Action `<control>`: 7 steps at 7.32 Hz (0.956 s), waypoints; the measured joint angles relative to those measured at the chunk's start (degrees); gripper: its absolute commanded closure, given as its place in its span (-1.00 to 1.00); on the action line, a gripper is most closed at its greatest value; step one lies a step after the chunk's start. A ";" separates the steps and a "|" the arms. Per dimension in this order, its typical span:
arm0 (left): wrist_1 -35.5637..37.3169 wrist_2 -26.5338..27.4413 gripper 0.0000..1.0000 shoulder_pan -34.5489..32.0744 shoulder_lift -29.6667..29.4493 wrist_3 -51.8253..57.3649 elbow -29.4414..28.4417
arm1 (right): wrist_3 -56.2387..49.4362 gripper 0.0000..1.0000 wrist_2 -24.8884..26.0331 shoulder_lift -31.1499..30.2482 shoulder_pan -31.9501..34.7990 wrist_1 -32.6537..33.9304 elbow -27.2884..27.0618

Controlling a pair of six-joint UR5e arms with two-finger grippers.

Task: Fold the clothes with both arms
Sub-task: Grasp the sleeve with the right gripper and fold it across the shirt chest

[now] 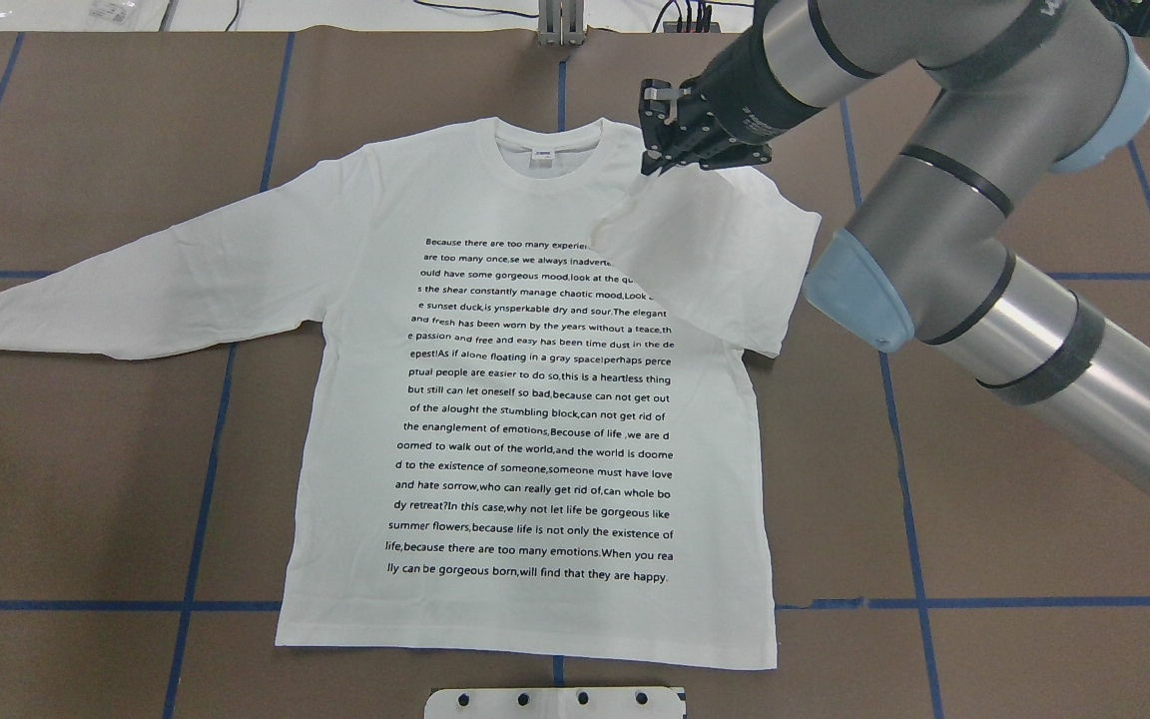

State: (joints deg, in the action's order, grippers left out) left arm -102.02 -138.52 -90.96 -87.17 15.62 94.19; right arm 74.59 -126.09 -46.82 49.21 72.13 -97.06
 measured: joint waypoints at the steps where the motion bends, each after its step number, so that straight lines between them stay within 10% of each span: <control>1: 0.04 -0.01 -1.00 0.00 -0.01 -0.04 0.04 | 0.28 1.00 0.60 4.93 -1.98 0.14 3.06; 7: 0.01 -0.35 -1.00 0.00 -0.09 -0.06 -0.91 | -0.87 1.00 16.89 19.78 -15.56 -5.22 30.98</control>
State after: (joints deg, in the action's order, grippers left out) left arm -102.01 -138.87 -90.97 -87.25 15.56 93.28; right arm 73.72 -109.20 -27.04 33.65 66.91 -66.08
